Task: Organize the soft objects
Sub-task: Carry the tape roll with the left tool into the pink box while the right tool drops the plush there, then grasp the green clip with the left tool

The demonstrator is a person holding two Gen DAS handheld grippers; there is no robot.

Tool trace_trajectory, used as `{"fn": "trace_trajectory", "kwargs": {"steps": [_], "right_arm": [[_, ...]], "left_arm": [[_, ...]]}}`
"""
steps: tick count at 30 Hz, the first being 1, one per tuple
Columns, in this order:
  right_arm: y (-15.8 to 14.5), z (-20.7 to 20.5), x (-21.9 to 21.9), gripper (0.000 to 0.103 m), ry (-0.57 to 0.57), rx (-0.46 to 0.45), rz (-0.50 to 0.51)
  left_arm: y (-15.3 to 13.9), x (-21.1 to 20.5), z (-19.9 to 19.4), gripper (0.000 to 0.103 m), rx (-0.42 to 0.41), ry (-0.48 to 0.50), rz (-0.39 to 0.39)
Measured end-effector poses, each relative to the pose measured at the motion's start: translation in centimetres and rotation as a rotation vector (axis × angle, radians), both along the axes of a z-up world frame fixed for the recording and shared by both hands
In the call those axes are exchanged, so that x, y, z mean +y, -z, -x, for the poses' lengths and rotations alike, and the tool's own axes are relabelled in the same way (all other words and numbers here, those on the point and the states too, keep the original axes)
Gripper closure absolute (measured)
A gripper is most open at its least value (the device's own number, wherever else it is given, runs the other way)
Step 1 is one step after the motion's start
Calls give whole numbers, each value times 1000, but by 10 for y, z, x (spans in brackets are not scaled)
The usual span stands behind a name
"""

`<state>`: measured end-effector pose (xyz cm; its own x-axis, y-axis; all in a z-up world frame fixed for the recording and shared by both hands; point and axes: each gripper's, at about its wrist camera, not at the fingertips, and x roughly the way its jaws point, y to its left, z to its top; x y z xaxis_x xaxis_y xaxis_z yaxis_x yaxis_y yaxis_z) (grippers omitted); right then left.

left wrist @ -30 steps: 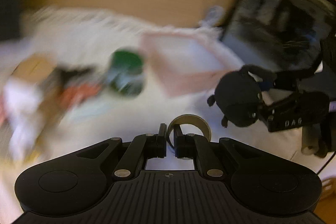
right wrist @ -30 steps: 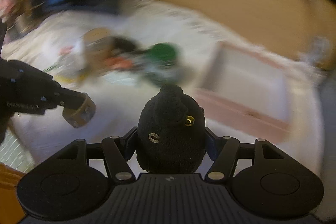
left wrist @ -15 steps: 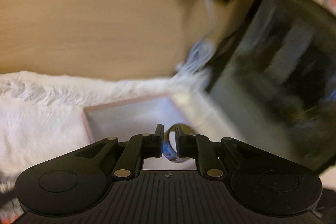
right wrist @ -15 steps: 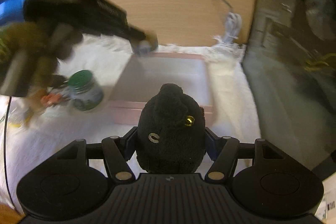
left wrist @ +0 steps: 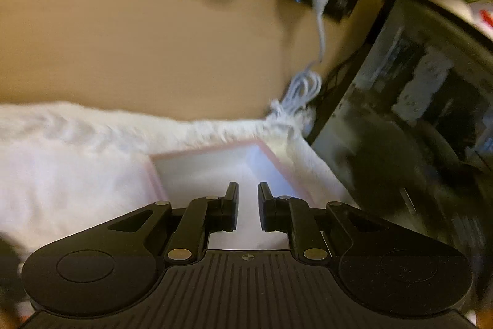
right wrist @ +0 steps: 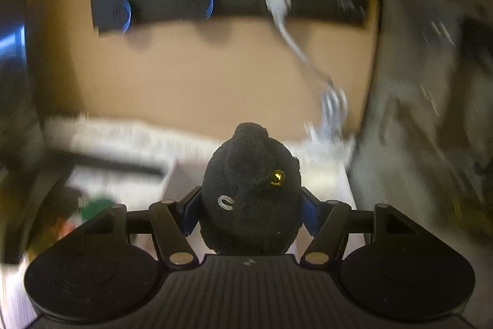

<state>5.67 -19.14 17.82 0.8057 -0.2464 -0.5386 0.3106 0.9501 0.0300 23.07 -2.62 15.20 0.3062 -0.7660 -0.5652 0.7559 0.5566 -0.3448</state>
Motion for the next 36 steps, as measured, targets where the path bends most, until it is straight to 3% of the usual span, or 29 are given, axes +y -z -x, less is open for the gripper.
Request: {"fn": "trace_trajectory", "kwargs": {"steps": [5,10,15,24,28,36], "right_arm": [[3,-67,-20,32,30,44,-60],[43,-79,4,32,51,116,-37],[69,-74,47,32,-64,139,-32],[68,-67,152,31,-376,74,74],[82,-68,192,31,-516,121,70],[111,-58,235,31,-611,198,85]], "left_arm": [[-8,71,16,88,-41,-126,-12],[3,149,30,88,-33,-298,-43],[14,232,46,88,-10,-493,-39],[43,353,63,88,77,-908,-36],[59,389,69,88,132,-996,-16],[82,428,78,88,204,-1064,37]]}}
